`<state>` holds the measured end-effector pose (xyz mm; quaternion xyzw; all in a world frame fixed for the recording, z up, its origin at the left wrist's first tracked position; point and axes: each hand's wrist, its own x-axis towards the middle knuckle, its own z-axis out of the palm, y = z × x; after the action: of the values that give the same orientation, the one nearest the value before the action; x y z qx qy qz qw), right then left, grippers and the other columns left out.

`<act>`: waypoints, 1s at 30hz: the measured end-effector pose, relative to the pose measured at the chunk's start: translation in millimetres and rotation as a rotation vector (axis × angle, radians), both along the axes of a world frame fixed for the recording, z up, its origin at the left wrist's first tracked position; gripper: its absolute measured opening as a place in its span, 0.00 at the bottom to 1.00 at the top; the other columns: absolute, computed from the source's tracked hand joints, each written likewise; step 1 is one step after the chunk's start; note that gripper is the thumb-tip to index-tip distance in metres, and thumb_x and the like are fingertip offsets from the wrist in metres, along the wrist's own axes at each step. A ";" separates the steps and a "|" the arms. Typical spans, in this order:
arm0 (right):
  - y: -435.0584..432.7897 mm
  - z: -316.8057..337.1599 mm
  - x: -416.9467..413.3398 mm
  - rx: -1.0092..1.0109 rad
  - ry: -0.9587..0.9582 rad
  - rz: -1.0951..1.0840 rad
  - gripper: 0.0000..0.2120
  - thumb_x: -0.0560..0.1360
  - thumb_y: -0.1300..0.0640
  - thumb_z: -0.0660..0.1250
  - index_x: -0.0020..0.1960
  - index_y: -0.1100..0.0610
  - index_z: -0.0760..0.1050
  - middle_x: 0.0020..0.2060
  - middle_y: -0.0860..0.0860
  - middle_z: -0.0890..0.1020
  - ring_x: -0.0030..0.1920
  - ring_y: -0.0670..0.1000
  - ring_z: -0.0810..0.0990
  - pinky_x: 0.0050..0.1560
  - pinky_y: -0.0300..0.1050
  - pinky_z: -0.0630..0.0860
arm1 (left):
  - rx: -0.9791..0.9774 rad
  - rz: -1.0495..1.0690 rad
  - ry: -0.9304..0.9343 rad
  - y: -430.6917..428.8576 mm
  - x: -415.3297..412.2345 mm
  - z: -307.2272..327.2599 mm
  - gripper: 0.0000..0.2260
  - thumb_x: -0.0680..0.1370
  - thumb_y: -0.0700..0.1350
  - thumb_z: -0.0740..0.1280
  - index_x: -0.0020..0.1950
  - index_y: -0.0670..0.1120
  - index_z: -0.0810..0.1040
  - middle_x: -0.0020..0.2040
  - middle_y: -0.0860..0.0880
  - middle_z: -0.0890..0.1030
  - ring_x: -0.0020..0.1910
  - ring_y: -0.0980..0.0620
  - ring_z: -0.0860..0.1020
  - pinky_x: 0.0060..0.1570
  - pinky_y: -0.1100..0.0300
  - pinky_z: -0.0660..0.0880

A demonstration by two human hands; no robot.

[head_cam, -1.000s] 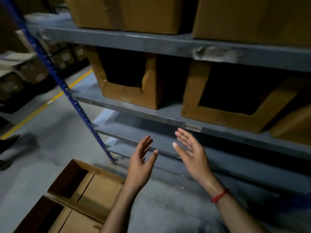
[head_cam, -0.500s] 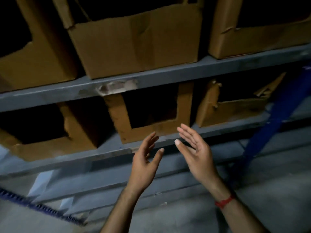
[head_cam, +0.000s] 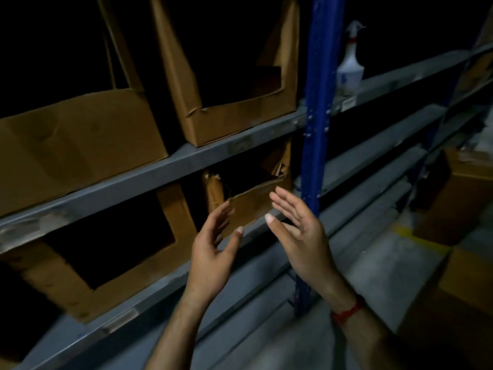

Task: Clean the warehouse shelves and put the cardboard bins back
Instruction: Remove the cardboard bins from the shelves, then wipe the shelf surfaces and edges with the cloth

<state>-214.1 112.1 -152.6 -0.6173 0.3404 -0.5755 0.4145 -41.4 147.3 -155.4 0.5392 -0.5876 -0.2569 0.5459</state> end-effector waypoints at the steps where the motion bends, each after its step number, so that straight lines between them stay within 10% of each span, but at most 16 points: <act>1: -5.4 3.5 -11.8 -0.013 -0.002 -0.008 0.24 0.78 0.59 0.69 0.70 0.43 0.68 0.67 0.41 0.75 0.68 0.38 0.72 0.59 0.30 0.73 | -0.021 -0.005 -0.008 -7.0 -10.3 6.2 0.24 0.80 0.44 0.69 0.74 0.55 0.70 0.69 0.57 0.76 0.69 0.60 0.73 0.70 0.49 0.71; 12: -95.4 58.6 -149.6 -0.157 0.019 0.019 0.26 0.77 0.54 0.71 0.73 0.46 0.69 0.68 0.41 0.75 0.70 0.40 0.70 0.69 0.53 0.73 | -0.210 0.059 -0.068 -96.5 -137.7 70.5 0.24 0.79 0.45 0.70 0.74 0.55 0.70 0.68 0.59 0.76 0.67 0.63 0.73 0.63 0.69 0.72; 25: -224.2 100.8 -209.5 -0.169 -0.014 -0.205 0.26 0.76 0.53 0.72 0.72 0.48 0.70 0.67 0.41 0.76 0.68 0.38 0.72 0.72 0.55 0.69 | -0.241 -0.054 0.048 -216.3 -228.8 106.4 0.24 0.78 0.40 0.71 0.73 0.49 0.71 0.65 0.53 0.79 0.65 0.62 0.76 0.69 0.51 0.73; 30: -278.7 109.2 -219.4 -0.201 0.026 -0.276 0.26 0.75 0.54 0.73 0.71 0.47 0.70 0.67 0.43 0.76 0.68 0.41 0.72 0.71 0.54 0.70 | -0.201 -0.111 0.007 -282.0 -245.8 120.7 0.27 0.78 0.42 0.71 0.76 0.50 0.67 0.71 0.49 0.74 0.68 0.62 0.71 0.68 0.68 0.68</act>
<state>-433.5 -166.7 -43.4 -0.6104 0.3678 -0.6502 0.2634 -287.2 -134.7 -34.6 0.4474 -0.6377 -0.2284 0.5840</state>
